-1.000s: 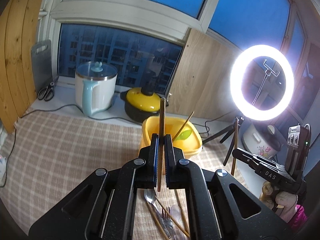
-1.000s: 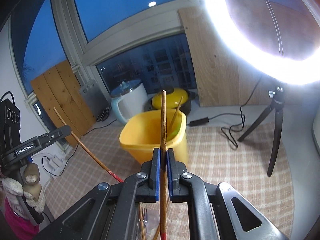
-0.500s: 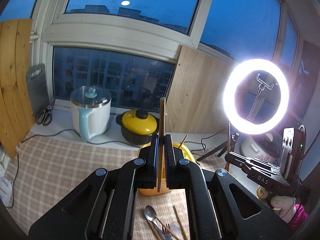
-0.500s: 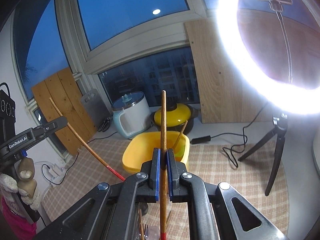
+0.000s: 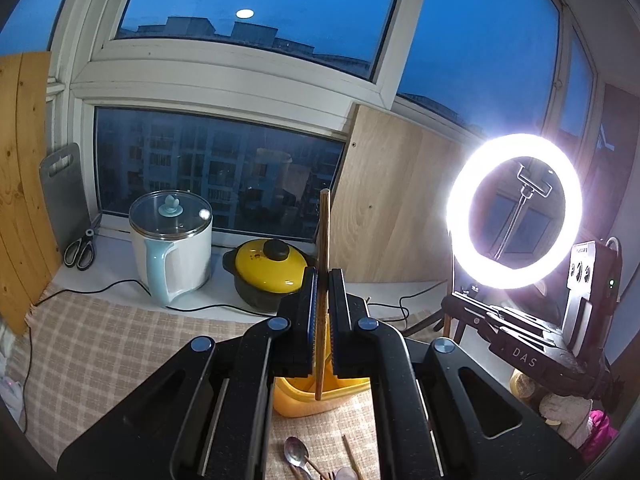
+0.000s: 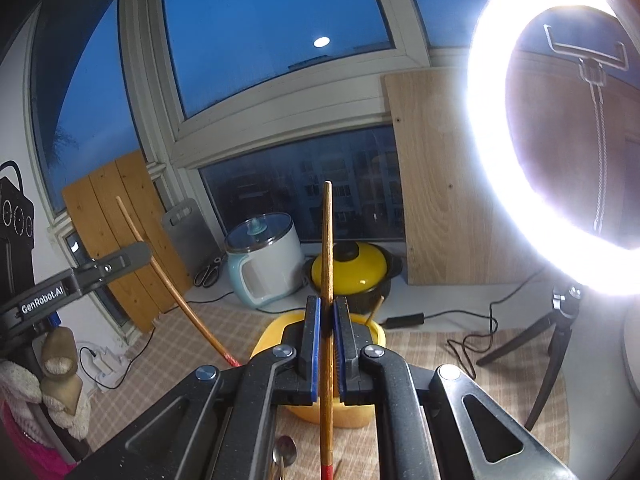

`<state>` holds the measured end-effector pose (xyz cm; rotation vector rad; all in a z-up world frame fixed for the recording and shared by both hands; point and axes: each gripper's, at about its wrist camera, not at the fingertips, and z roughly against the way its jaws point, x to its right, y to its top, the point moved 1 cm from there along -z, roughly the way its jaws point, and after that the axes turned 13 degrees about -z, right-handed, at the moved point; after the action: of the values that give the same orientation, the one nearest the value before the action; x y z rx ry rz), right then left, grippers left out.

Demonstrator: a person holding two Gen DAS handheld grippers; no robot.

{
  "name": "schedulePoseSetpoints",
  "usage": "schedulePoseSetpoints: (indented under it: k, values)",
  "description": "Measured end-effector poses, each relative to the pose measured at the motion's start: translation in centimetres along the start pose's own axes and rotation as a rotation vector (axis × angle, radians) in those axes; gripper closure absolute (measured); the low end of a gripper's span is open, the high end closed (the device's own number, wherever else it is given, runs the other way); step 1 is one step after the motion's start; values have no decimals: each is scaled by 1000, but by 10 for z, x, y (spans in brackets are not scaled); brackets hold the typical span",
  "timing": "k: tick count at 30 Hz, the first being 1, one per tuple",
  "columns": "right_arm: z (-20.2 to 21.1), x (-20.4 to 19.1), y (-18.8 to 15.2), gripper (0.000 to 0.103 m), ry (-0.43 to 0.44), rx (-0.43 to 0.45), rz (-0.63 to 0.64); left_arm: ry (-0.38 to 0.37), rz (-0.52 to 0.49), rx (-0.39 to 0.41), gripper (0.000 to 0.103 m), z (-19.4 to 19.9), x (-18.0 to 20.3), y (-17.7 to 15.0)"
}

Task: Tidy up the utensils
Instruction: 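Lift both chopsticks upright and carry them over the yellow bucket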

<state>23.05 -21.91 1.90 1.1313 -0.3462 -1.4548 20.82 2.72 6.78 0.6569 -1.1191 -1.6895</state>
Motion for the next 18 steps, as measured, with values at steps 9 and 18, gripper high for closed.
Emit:
schedulePoseSetpoints:
  k: [9, 18]
  values:
    - [-23, -5, 18, 99, 2, 17, -8, -8, 44, -19, 100, -21, -11, 5]
    - [-38, -7, 31, 99, 1, 42, -19, -11, 37, -6, 100, -22, -14, 18]
